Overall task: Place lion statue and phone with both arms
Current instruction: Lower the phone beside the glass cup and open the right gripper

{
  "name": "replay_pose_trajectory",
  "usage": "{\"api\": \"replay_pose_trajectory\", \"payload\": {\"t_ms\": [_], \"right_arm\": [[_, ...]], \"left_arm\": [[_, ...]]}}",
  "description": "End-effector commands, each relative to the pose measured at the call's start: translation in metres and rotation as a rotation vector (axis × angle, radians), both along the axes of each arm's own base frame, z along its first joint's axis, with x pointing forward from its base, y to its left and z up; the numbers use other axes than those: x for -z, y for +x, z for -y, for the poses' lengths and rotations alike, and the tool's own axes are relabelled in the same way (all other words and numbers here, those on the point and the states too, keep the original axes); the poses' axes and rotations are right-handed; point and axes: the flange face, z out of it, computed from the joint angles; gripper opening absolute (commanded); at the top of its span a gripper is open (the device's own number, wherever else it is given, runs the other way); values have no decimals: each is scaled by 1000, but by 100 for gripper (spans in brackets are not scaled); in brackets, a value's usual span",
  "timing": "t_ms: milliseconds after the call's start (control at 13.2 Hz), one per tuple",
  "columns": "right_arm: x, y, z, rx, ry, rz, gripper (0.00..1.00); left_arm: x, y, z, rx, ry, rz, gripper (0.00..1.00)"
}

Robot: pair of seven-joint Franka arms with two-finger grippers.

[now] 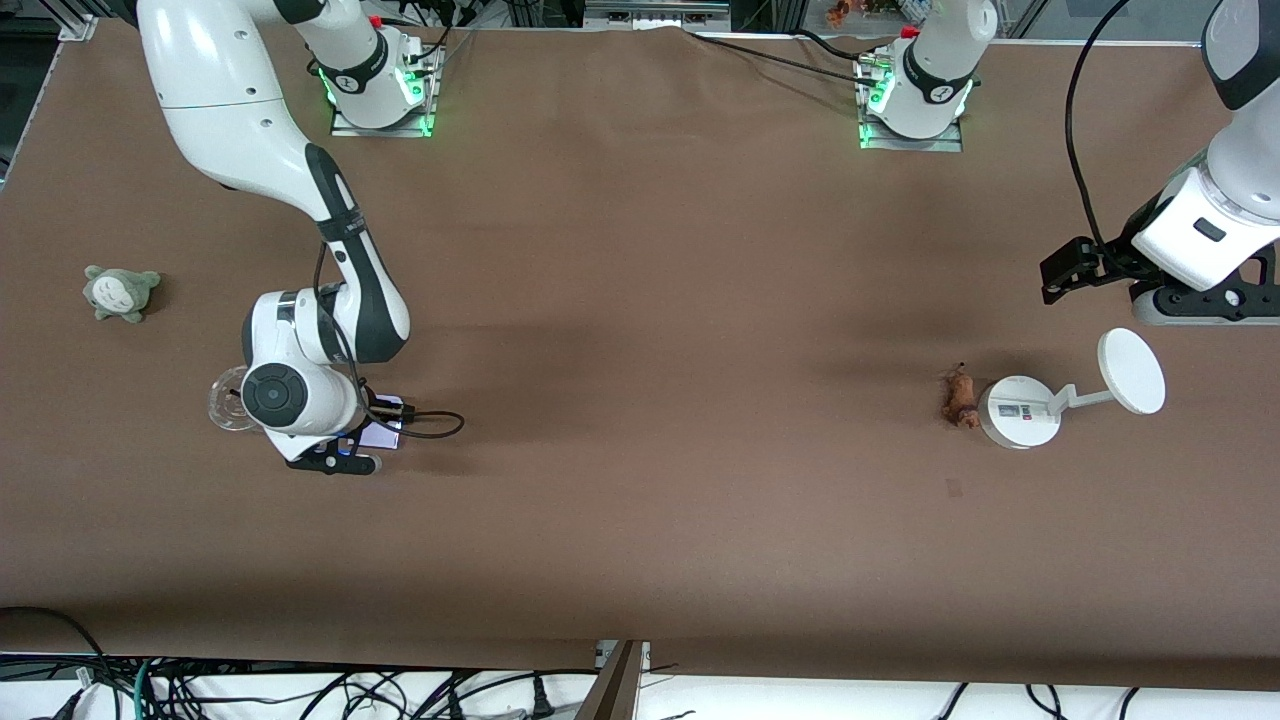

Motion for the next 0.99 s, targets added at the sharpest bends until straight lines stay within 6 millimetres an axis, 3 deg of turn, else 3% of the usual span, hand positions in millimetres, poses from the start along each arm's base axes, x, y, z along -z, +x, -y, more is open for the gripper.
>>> {"api": "replay_pose_trajectory", "payload": {"t_ms": [0,228,304,608,911], "right_arm": [[-5,-4,2,-19,27,10,100],[-54,10,-2,-45,35,82,100],[-77,14,-4,-49,37,83,100],[-183,37,7,-210,23,36,100],[-273,15,46,-161,27,16,100]], "left_arm": [[-4,-6,1,-3,-16,1,100],[-4,-7,2,-1,-17,4,100],[-7,-9,14,19,-12,7,100],[-6,-8,6,8,0,5,100],[-5,-9,8,9,0,-1,100]]}}
